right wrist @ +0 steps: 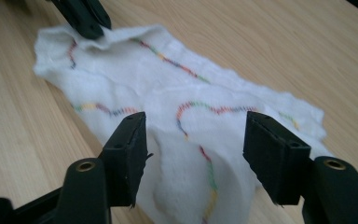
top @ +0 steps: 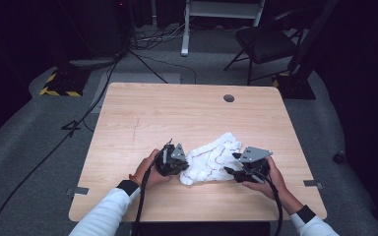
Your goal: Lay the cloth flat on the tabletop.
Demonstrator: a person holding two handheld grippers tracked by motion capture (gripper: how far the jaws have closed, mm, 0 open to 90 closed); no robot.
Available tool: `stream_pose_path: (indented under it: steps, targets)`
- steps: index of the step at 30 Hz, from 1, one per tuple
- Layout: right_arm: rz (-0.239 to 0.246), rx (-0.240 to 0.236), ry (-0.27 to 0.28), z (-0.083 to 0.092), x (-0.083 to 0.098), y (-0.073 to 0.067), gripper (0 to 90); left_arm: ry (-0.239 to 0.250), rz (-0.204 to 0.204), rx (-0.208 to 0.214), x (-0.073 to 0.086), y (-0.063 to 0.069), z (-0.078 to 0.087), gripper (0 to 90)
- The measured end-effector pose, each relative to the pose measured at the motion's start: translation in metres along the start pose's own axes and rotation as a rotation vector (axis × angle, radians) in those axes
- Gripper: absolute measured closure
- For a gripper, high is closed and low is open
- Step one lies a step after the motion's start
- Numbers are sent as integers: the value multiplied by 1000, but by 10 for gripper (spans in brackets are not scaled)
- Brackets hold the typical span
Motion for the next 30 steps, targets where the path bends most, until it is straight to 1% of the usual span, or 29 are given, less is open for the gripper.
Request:
stream_pose_path:
  steps: [3, 5, 7, 8, 10, 11, 12, 13, 14, 15, 16, 17, 19, 22, 24, 25, 28, 29, 30]
  targets:
    - [12, -13, 14, -2, -11, -6, 408, -1, 1, 3, 0, 0, -1, 836]
    - [19, -10, -1, -8, -14, -6, 409, -2, 3, 4, 1, 0, -2, 834]
    - [13, -15, -34, -18, -13, -6, 411, -7, -2, -2, 1, 0, -3, 833]
    - [13, -14, -61, -24, -11, -5, 415, -11, -4, -3, 1, 0, -3, 832]
    - [13, 5, -131, -35, -3, -1, 430, -15, -8, -9, 2, -1, -3, 833]
    - [8, 1, -152, -38, 2, 1, 474, -17, -9, -13, 2, -2, -3, 833]
    - [2, -10, -157, -38, 6, 2, 553, -18, -8, -19, 3, -4, -3, 835]
    - [2, -6, -158, -38, 9, 5, 643, -17, -5, -21, 3, -5, -2, 836]
    - [-1, 12, -162, -36, 12, 9, 703, -18, -2, -23, 4, -6, -2, 837]
    - [-7, 21, -158, -33, 13, 12, 749, -21, -4, -36, 4, -8, -1, 838]
    - [-18, 27, -151, -29, 14, 16, 777, -13, 2, -42, 4, -10, 1, 839]
    - [-26, 40, -144, -25, 16, 21, 792, 3, 13, -36, 3, -11, 3, 839]
    - [-54, 72, -124, -16, 18, 32, 801, 20, 26, -51, 3, -15, 9, 840]
    - [-119, 110, -77, 0, 22, 50, 805, 39, 44, -63, 3, -20, 14, 841]
    - [-172, 132, -50, 11, 26, 62, 807, 38, 45, -78, 3, -22, 17, 843]
    - [-185, 146, -37, 16, 28, 68, 807, 46, 47, -83, 3, -23, 18, 843]
    - [-243, 167, -25, 26, 39, 80, 802, 61, 57, -93, 2, -26, 24, 844]
    - [-267, 165, -31, 27, 44, 83, 800, 62, 65, -98, 3, -27, 25, 844]
    - [-289, 163, -39, 28, 49, 85, 795, 67, 70, -94, 2, -28, 25, 845]
Point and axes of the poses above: each handheld gripper's, and its own axes: z roughly backward along the jaws, x roughly out of its underside, y roughly to its right, the point moved 10 cm from there along -z, roughly forward along the jaws, and after that the axes turned 12 degrees about -y, right-handed, at the moved point
